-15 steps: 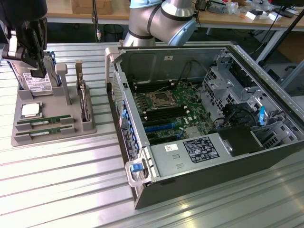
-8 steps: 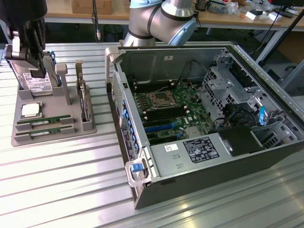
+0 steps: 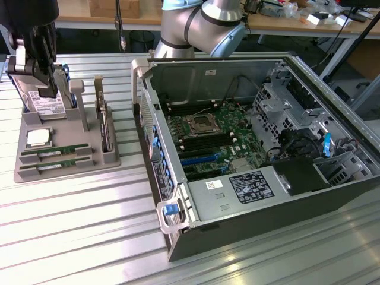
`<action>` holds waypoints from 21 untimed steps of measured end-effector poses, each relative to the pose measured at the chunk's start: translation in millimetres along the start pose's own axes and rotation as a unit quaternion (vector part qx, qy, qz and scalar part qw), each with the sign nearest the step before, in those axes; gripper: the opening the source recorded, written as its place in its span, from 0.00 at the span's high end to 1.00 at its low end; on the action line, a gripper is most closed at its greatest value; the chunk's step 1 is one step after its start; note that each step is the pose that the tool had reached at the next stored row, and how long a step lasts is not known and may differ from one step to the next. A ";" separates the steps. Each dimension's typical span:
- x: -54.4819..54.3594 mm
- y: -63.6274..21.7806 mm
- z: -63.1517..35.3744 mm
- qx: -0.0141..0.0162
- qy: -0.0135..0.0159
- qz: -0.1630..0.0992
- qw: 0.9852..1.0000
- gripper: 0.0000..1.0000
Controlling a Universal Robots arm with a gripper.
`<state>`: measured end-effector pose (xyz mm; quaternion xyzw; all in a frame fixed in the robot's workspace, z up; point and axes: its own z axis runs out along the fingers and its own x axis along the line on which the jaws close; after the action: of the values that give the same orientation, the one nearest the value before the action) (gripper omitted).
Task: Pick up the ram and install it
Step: 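Pick up the ram and move it above insertion slot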
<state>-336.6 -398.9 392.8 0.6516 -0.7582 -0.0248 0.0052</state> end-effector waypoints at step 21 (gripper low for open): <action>0.5 -0.9 20.8 0.000 0.000 0.000 1.000 0.64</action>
<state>-336.6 -399.0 372.1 0.6516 -0.7582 -0.0248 0.0052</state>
